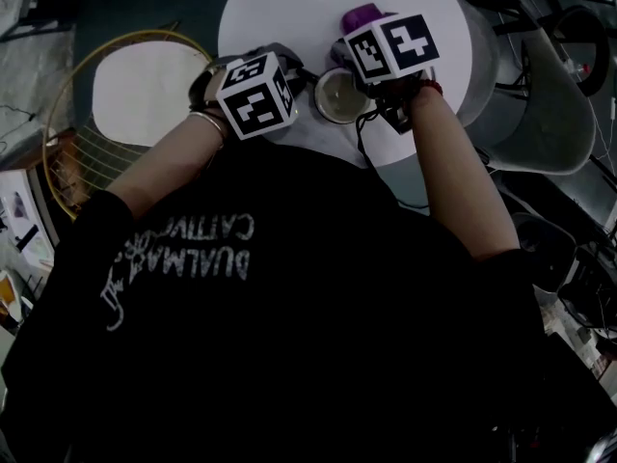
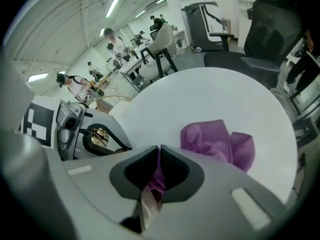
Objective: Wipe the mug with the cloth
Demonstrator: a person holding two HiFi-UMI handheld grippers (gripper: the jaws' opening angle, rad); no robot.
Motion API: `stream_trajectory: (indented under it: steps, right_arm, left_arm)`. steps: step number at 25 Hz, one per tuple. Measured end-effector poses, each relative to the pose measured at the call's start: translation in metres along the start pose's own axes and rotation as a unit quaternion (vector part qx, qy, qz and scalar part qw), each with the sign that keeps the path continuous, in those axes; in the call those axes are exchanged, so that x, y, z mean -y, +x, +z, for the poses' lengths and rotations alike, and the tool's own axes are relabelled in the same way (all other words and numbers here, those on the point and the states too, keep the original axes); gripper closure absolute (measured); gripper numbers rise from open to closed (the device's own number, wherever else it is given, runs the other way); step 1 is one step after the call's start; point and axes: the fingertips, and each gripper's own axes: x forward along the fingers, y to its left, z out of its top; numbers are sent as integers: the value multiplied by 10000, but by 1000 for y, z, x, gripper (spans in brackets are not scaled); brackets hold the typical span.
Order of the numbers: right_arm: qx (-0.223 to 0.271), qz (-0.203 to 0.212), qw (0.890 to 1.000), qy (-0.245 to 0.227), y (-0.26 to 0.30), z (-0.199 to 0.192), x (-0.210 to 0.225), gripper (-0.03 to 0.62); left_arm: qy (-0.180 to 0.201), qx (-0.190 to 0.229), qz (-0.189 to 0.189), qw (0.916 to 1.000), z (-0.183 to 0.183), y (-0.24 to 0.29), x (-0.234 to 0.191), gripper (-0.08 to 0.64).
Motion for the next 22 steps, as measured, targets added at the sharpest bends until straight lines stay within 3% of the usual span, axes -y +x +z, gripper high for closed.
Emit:
stream_trajectory:
  steps: [6,15,22]
  right_arm:
    - [80,86,9998,139,-1,0,0,563]
    - [189,166,9994,253,-3,-4,1,563]
    - [300,147,9983,481,-10,-9,13,563]
  left_arm:
    - [351,-6,-47,9994,8,2,5,456]
    - [456,-69,-102,9989,4,2,12,480]
    - [287,-164,-188,9993,1,3,12,483]
